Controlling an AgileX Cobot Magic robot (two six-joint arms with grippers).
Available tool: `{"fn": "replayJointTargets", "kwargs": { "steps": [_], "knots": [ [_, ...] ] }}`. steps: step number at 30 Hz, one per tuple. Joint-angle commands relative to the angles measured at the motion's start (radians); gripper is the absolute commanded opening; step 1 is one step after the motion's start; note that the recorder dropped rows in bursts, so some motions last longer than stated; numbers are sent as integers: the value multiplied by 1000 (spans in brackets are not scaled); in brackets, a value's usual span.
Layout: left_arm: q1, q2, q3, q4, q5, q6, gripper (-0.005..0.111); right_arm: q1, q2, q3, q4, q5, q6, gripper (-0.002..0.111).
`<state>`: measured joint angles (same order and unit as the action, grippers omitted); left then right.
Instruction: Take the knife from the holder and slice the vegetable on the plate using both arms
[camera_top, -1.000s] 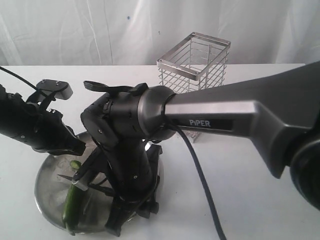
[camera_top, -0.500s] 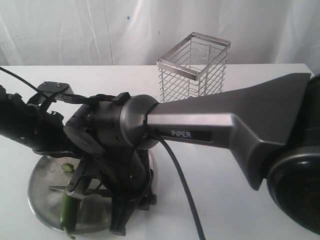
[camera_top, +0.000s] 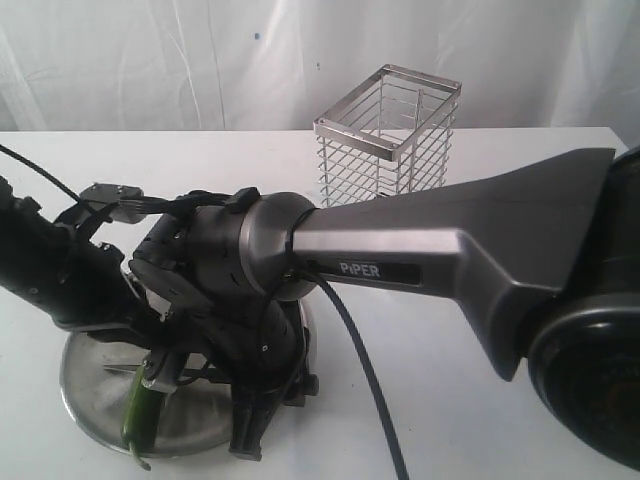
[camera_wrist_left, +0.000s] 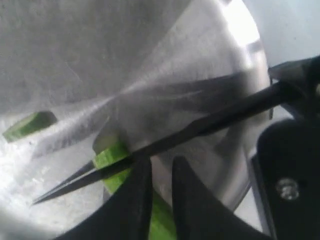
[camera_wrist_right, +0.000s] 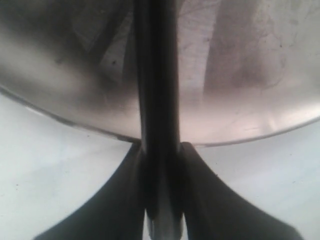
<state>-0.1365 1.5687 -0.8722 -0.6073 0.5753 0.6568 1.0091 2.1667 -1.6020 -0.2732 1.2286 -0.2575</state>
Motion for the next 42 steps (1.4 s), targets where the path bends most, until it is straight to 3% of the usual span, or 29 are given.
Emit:
{"fn": "replayJointTargets", "kwargs": {
  "steps": [1, 16, 21, 28, 42],
  "knots": [
    [-5, -10, 4, 123, 45, -108, 3, -3, 1, -2, -12, -7, -4, 0],
    [-5, -40, 7, 67, 11, -126, 0, -3, 1, -2, -12, -7, -3, 0],
    [-1, -21, 53, 78, -80, -126, 0, -3, 1, -2, -12, -7, -3, 0],
    [77, -12, 57, 70, -101, -126, 0, -3, 1, -2, -11, -7, -3, 0],
    [75, 57, 55, -20, -173, -55, 0, -3, 1, -2, -11, -7, -3, 0]
  ]
}}
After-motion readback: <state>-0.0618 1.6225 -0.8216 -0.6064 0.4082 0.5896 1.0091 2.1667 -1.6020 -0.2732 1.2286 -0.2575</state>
